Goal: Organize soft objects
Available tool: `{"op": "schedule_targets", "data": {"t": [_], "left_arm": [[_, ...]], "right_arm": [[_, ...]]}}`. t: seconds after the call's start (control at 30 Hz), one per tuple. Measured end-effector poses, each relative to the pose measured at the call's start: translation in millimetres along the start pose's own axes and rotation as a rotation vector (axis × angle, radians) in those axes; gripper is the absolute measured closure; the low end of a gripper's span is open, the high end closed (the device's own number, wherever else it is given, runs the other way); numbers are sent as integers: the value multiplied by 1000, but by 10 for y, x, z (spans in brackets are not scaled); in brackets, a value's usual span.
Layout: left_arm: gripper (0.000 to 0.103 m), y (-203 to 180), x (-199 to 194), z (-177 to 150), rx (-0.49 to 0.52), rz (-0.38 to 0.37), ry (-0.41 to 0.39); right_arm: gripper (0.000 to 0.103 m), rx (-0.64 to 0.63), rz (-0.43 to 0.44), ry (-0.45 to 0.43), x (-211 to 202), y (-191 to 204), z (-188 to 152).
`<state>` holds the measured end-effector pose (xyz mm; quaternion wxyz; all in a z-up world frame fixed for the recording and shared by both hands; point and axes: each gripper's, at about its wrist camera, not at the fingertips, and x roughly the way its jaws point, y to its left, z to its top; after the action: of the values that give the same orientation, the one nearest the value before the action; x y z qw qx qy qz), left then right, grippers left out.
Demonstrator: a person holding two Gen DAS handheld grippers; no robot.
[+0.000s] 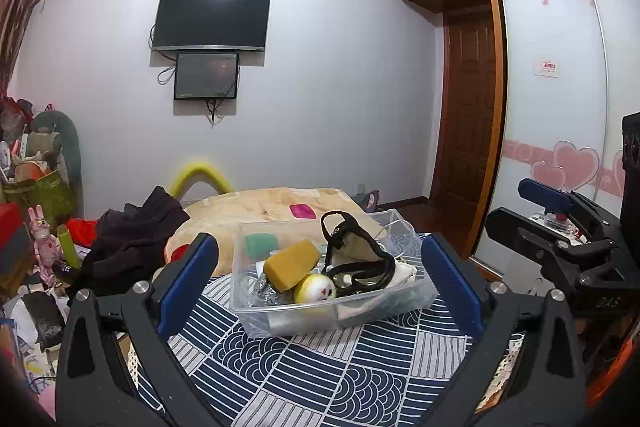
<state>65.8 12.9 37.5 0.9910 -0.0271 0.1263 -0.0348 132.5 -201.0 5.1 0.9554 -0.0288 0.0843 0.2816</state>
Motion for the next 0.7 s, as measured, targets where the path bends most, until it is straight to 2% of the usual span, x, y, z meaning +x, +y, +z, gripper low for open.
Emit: {"op": "schedule_targets", "data": {"t": [0.7], "left_arm": [[0,-13,-5,-41,7,2,-4]], "right_arm": [[0,20,-3,9,-23,-42,3]]}}
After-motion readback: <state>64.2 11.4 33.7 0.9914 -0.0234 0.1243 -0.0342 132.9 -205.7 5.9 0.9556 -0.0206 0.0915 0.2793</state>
